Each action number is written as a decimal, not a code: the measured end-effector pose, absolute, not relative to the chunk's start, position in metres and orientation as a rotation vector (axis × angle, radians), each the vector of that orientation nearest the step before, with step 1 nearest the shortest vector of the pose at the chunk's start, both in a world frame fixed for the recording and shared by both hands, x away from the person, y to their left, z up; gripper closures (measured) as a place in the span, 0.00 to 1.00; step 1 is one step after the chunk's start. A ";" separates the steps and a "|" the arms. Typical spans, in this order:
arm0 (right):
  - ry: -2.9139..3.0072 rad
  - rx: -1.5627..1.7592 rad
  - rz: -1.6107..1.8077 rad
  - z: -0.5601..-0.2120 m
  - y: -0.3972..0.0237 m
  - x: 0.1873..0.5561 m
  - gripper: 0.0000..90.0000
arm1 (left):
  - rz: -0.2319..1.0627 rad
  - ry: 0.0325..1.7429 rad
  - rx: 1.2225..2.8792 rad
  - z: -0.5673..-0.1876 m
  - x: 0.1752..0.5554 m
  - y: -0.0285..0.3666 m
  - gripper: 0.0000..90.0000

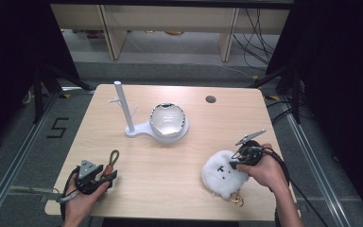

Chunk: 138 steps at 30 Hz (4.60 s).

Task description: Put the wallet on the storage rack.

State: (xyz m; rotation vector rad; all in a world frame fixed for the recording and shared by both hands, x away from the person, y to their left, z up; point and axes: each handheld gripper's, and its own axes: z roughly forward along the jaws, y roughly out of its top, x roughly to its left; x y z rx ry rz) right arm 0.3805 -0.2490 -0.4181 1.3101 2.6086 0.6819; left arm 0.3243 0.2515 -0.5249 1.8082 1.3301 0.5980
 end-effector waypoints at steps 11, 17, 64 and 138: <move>2.423 1.352 0.906 -0.385 -0.256 0.374 0.87 | 0.588 1.329 1.793 -0.525 0.325 0.252 0.41; 2.352 1.345 0.991 -0.374 -0.255 0.373 0.87 | 0.591 1.326 1.792 -0.525 0.326 0.253 0.41; 2.056 1.357 1.332 -0.357 -0.233 0.384 0.86 | 0.609 1.320 1.778 -0.525 0.324 0.252 0.40; 1.906 1.304 1.494 -0.336 -0.183 0.425 0.86 | 0.631 1.321 1.799 -0.525 0.323 0.248 0.41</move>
